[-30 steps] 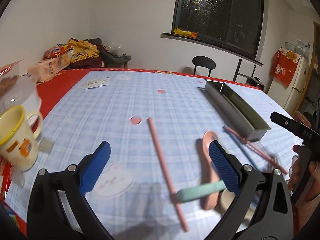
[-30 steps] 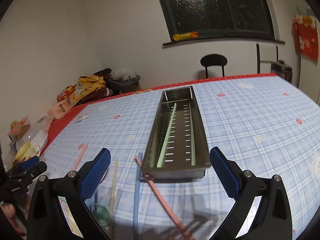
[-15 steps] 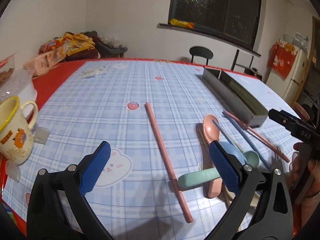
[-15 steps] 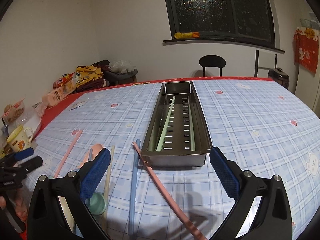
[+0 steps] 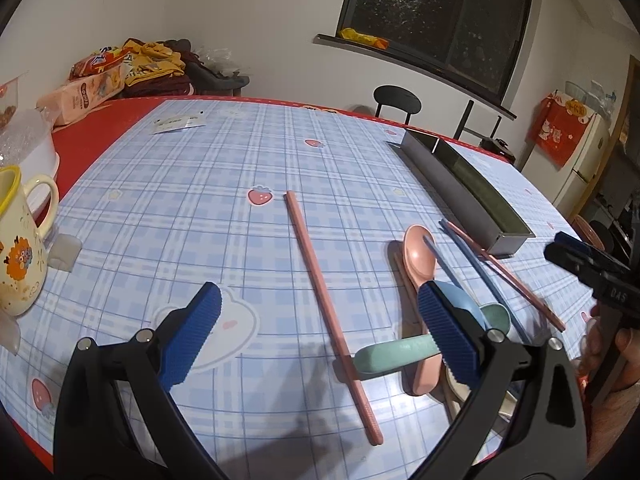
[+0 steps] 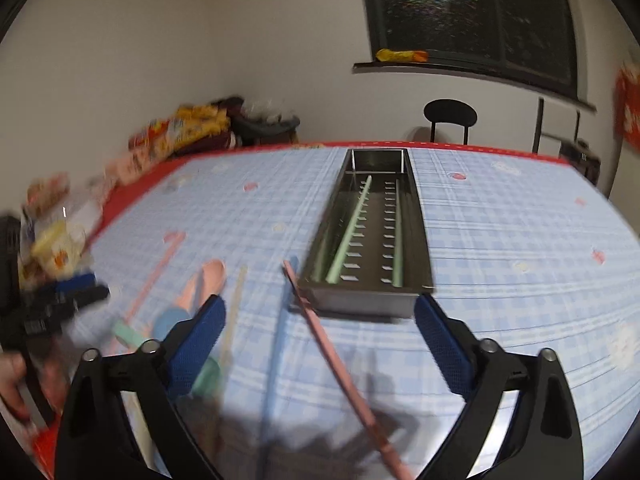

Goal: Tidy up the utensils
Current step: 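Move the right tool to a pink chopstick and grasp it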

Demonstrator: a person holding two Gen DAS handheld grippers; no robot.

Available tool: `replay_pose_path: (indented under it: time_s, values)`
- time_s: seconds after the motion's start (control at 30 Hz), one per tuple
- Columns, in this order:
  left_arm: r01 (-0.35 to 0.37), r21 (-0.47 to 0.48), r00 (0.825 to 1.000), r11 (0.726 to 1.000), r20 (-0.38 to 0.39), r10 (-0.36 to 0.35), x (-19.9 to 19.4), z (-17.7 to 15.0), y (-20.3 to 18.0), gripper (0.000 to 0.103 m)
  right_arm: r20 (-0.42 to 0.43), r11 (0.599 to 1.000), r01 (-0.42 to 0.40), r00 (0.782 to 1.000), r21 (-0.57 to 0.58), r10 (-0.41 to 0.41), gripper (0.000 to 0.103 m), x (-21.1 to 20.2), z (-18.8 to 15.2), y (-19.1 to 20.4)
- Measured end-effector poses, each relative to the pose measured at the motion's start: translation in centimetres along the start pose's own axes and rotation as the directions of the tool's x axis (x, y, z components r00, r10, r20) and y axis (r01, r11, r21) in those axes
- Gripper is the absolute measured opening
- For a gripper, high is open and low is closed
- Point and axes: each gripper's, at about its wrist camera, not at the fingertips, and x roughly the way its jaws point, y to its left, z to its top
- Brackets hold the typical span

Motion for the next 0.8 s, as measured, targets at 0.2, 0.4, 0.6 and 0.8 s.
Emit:
replay_pose_path:
  time_s: [0.2,0.4,0.6,0.8]
  values:
    - [0.003,-0.034,1.000,0.999,0.023,-0.002,-0.6,-0.1,0.6,0.097,-0.163,0.996,-0.031,0.986,-0.083,0.017,0.046,1.0,-1.6,-1.6]
    - [0.026,-0.073,1.000,0.997,0.010,-0.025,-0.4,-0.1,1.2,0.096,-0.201,0.989,-0.075,0.978,-0.130,0.047,0.033,1.6,-2.7,-1.4]
    - [0.023,-0.063,0.999,0.998,-0.042,-0.025,0.5,0.1,1.1,0.090,-0.220,0.986,-0.081,0.974,-0.144,0.048,0.023,2.5,-2.9,-0.9]
    - [0.004,-0.075,0.993,0.997,-0.118,-0.013,2.0,0.4,1.4,0.070,-0.225,0.979,-0.093,0.973,-0.183,0.050,0.010,2.6,-2.9,-0.3]
